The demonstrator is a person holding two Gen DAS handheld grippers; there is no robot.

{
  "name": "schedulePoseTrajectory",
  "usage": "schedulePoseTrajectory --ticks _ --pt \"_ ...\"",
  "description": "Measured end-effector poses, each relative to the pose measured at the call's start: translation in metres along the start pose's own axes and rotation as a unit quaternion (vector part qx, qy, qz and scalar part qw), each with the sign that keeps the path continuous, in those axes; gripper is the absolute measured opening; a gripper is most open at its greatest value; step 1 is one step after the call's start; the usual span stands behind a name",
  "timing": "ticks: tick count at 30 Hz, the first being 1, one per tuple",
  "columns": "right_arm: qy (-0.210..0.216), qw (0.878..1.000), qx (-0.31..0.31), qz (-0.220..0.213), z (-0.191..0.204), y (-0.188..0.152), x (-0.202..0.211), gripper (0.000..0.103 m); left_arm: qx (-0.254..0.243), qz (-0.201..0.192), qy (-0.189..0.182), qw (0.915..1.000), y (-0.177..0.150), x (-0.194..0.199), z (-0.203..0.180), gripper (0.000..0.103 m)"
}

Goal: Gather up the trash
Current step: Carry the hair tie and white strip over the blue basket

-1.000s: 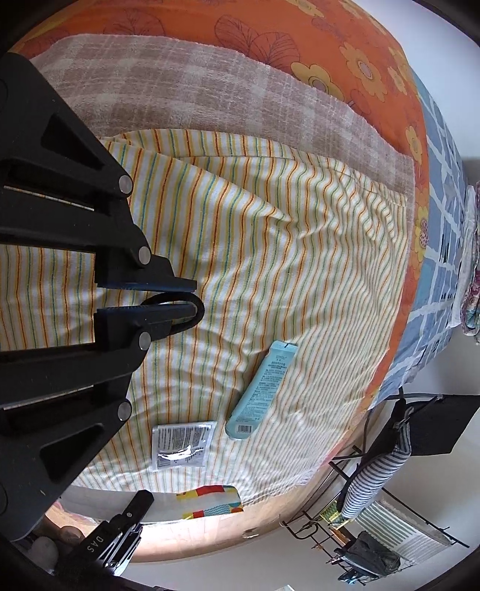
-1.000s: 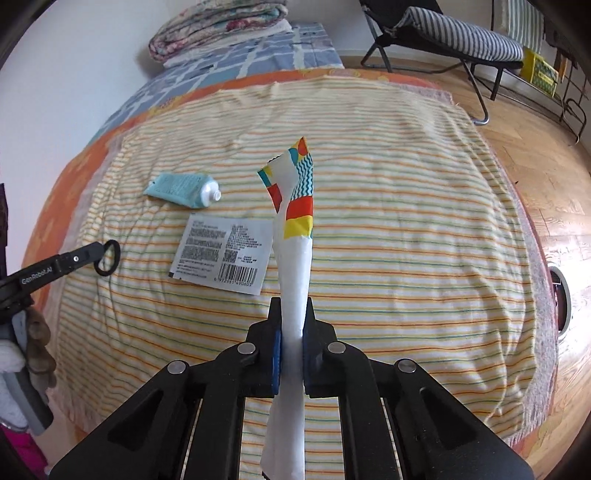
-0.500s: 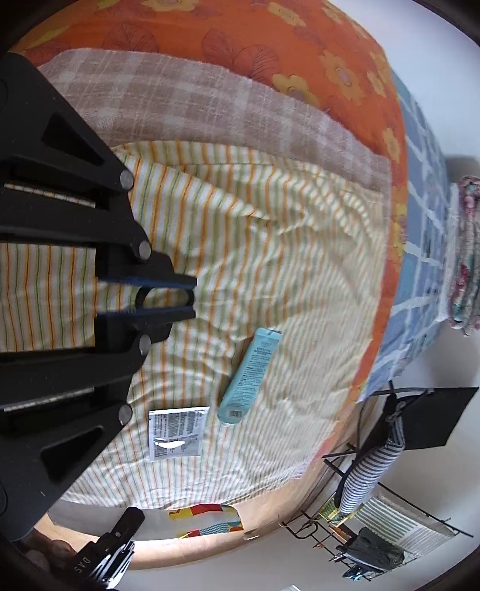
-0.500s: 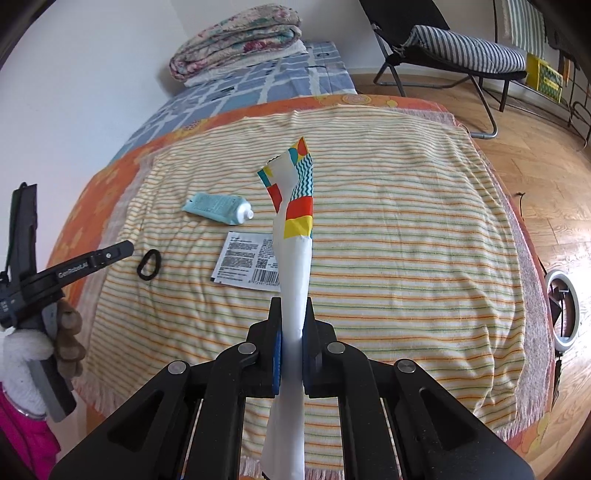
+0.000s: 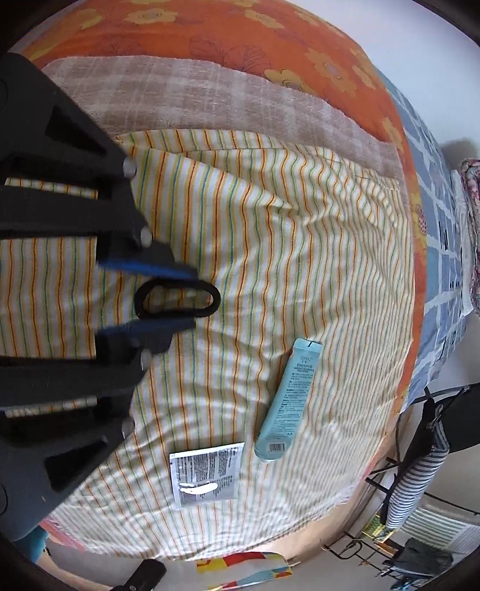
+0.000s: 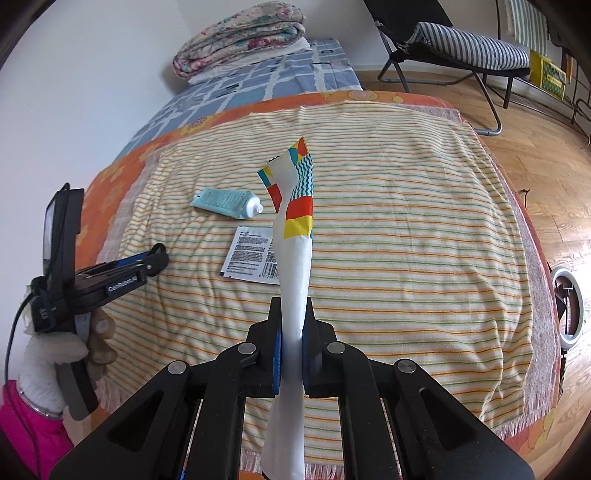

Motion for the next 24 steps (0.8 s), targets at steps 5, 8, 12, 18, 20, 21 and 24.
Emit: schedulePoseTrajectory --ticks 5,8,12,18,20,21,24 --pt "0.006 1.000 -0.001 -0.004 0.002 -0.001 0.006 0.007 0.013 -0.015 -0.016 0.9997 -0.005 0.015 0.007 0.005" --pt "0.013 1.000 0.004 -0.005 0.007 -0.005 0.012 0.006 0.015 -0.026 -0.018 0.9994 -0.007 0.028 0.009 0.005" --pt "0.023 1.000 0.011 -0.007 0.013 -0.014 0.024 0.006 0.017 -0.044 -0.037 0.9982 -0.009 0.051 0.004 0.005" --pt "0.040 0.999 0.026 -0.013 0.019 -0.033 0.047 0.007 -0.007 -0.070 -0.058 0.9958 -0.018 0.092 -0.021 0.005" --pt "0.047 0.998 0.026 -0.010 0.020 -0.043 0.054 0.006 -0.017 -0.074 -0.065 0.9950 -0.026 0.103 -0.032 0.005" --pt "0.050 0.998 0.027 -0.009 0.020 -0.048 0.057 0.006 -0.022 -0.076 -0.066 0.9947 -0.029 0.108 -0.036 0.005" --pt "0.057 0.998 0.031 -0.007 0.020 -0.063 0.066 0.007 -0.034 -0.082 -0.074 0.9933 -0.041 0.123 -0.051 0.005"
Point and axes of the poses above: each gripper's, at about its wrist camera, not at the fingertips, and x roughly against the way its jaws point, z to its left, y to its top, the point moved 8 cm from there along -x, roughly the way its jaws point, and after that the axes turned 15 degrees about -x, right-handed, at the moved point
